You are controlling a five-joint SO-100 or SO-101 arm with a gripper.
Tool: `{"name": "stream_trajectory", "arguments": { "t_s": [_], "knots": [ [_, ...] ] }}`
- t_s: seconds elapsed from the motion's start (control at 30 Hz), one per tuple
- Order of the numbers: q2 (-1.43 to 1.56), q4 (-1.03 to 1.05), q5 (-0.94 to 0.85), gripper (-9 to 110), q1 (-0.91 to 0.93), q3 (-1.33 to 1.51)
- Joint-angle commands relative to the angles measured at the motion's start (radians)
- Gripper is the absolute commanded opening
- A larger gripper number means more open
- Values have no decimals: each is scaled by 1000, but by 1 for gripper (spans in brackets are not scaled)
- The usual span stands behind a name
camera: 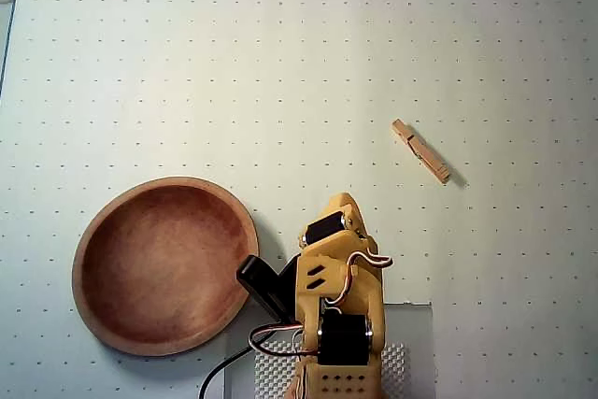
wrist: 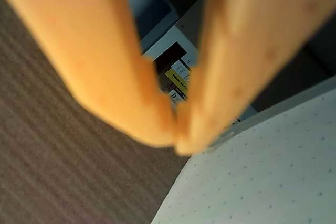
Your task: Grasp a clothespin and put it in the bowl.
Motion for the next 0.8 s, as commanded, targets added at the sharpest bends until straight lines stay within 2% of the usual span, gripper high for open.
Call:
{"name": "stream_trajectory", "arguments": {
  "t_s": [0.0,0.17,0.37,0.77],
  "knots": [
    [-233,26,-87,-3,8,-235],
    [-462,109,-219,-3,12,-433],
    [-693,166,-425,-3,115,-634],
    [-910,410,-902,-3,178,-684]
  ]
}}
